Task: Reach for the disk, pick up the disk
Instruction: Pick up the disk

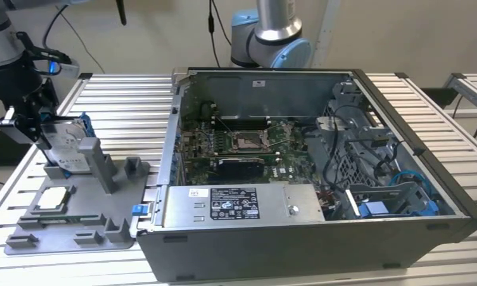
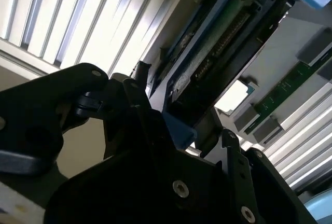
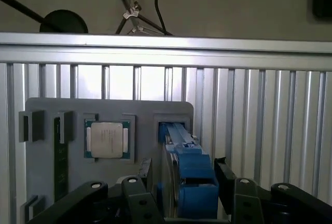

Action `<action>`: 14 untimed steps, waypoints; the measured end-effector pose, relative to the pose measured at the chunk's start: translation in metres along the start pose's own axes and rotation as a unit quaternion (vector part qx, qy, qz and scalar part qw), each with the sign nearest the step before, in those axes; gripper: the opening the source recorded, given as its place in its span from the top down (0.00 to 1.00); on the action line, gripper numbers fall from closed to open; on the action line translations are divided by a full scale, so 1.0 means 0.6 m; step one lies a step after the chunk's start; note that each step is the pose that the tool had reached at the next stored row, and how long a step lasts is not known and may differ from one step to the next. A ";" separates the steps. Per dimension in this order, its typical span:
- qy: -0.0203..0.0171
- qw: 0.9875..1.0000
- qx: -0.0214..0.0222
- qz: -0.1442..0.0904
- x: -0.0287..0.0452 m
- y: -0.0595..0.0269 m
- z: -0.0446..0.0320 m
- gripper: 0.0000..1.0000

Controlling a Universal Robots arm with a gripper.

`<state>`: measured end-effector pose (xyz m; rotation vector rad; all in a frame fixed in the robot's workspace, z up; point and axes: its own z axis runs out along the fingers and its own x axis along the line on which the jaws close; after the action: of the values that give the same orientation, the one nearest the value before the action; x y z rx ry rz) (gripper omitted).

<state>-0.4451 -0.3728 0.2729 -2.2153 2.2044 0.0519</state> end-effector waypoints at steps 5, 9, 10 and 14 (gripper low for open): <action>-0.001 1.000 0.000 0.000 0.000 0.000 0.003 0.00; -0.001 1.000 0.000 0.000 0.000 0.000 0.003 0.00; -0.001 1.000 0.000 0.000 0.000 0.000 0.003 0.00; -0.001 1.000 0.000 0.000 0.000 0.000 0.003 1.00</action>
<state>-0.4450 -0.3729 0.2708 -2.2140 2.2031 0.0546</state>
